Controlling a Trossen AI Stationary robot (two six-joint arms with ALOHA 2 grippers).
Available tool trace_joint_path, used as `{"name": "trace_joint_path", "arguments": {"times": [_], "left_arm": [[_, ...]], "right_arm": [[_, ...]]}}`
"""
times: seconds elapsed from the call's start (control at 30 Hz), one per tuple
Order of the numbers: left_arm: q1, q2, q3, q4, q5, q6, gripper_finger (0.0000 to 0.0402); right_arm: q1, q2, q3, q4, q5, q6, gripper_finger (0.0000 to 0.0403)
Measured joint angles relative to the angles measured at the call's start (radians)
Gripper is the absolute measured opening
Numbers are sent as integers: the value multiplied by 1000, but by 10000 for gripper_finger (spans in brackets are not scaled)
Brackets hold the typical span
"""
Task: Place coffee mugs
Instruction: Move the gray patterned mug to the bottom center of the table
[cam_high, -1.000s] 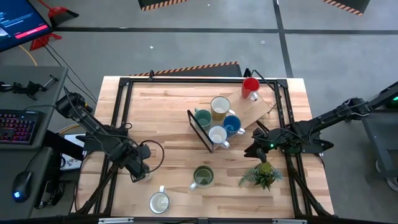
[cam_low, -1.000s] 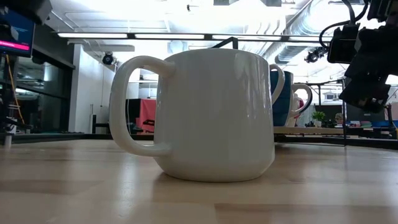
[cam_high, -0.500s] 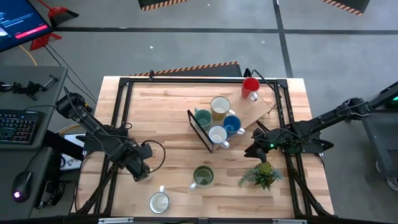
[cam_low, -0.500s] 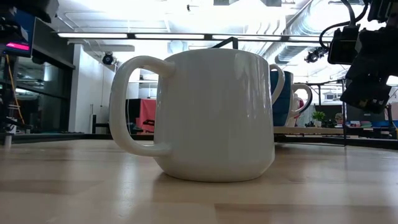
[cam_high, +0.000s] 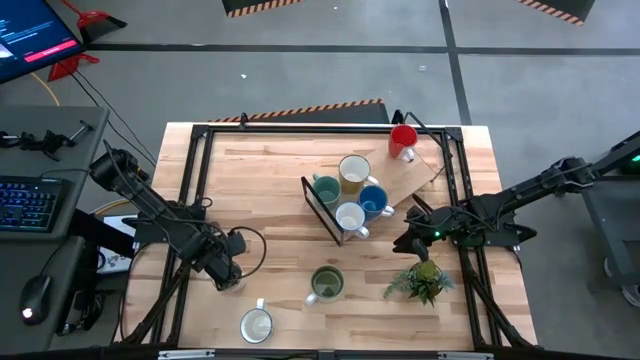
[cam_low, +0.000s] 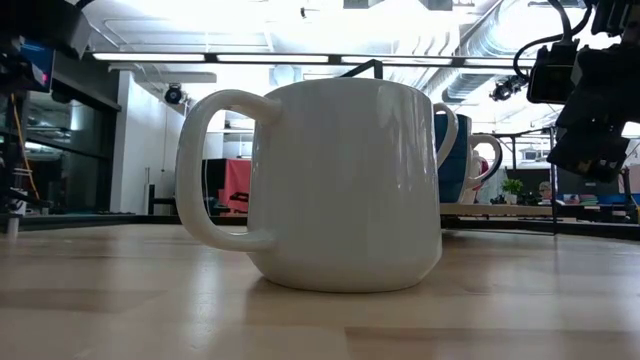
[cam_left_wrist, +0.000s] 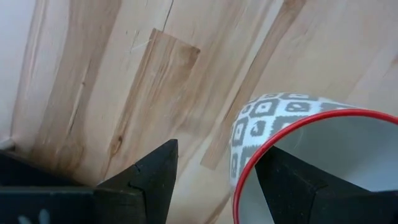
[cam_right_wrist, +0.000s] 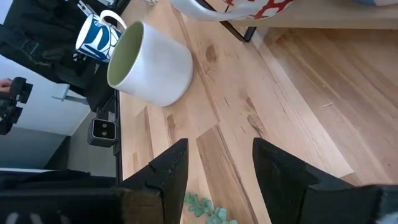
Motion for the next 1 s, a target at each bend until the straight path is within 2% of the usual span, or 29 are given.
{"name": "trace_joint_path", "arguments": {"times": [0.53, 1.0], "left_arm": [[0, 0, 0, 37, -84, 79, 200], [0, 0, 1, 80, -85, 72, 200]], "right_arm": [[0, 0, 0, -2, -1, -8, 161], [0, 0, 0, -2, -12, -7, 161]]}}
